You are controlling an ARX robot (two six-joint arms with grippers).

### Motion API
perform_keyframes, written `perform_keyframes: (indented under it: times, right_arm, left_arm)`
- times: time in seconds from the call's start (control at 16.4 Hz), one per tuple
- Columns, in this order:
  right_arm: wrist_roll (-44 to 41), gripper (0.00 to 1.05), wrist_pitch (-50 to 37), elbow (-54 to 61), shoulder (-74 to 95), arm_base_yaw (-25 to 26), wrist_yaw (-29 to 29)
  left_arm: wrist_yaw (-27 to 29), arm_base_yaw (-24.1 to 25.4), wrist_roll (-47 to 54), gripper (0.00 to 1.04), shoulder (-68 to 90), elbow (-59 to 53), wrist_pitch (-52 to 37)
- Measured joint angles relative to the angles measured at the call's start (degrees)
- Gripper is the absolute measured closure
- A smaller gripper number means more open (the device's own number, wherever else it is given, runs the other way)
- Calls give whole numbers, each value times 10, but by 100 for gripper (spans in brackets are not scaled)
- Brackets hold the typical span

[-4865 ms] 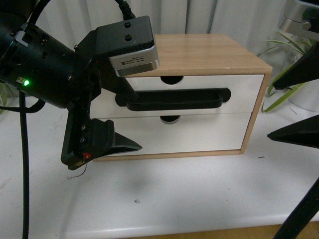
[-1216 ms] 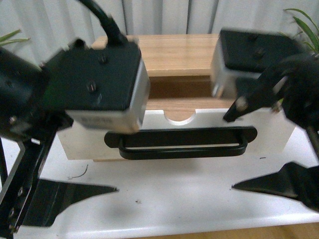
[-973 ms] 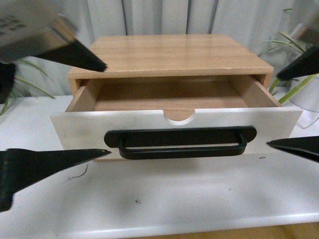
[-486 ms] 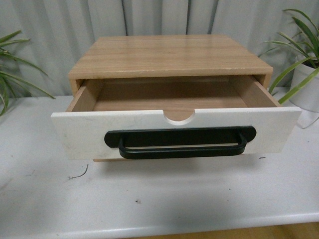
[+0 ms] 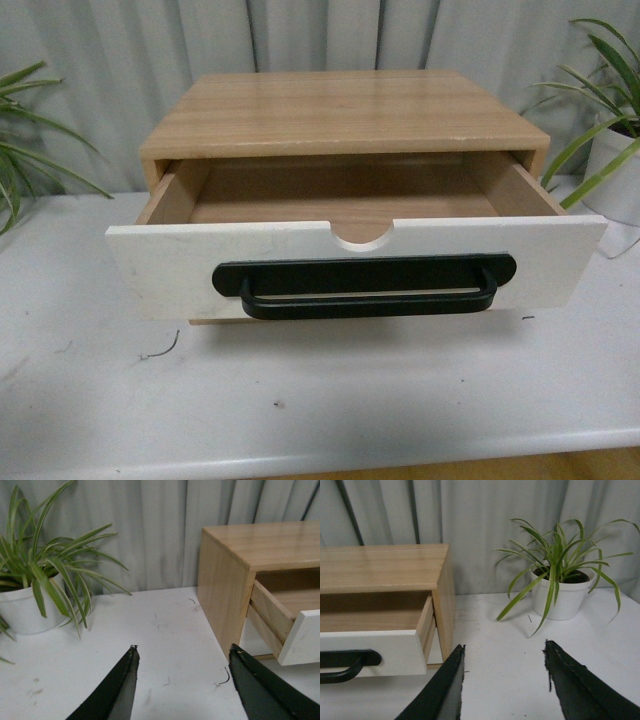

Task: Pull drawer

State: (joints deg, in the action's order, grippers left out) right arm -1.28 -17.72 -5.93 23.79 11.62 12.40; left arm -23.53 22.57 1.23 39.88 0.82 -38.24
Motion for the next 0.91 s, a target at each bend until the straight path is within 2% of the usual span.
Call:
perform_keyframes:
  times: [0.24, 0.3, 0.43, 0.61, 0.67, 0.73, 0.79, 0.85, 0.91]
  right_arm:
    - [4, 98, 33, 25, -59, -47, -54]
    - [6, 103, 44, 29, -73, -93, -106]
    - [6, 103, 54, 33, -87, -121, -114]
    - [6, 103, 60, 53, -119, -116, -124]
    - [7, 103, 65, 53, -123, -116, -125]
    - [7, 103, 70, 53, -131, -116, -124]
    - [7, 103, 85, 53, -146, -116, -124]
    - [7, 103, 176, 52, -204, -116, -123]
    - [7, 103, 169, 52, -238, -116, -124]
  left_arm:
    - [97, -91, -9, 98, -136, -1, 122]
    - [116, -108, -9, 103, -160, -1, 148]
    - [134, -128, -10, 103, -189, -1, 174]
    - [179, -166, -10, 103, -235, -1, 221]
    - [222, -210, -11, 103, -252, -2, 236]
    - [225, -231, -10, 103, -263, -1, 242]
    - [236, -227, -10, 103, -274, -1, 260]
    - [236, -225, -10, 103, -285, -1, 268]
    - [235, -225, -10, 103, -295, -1, 278]
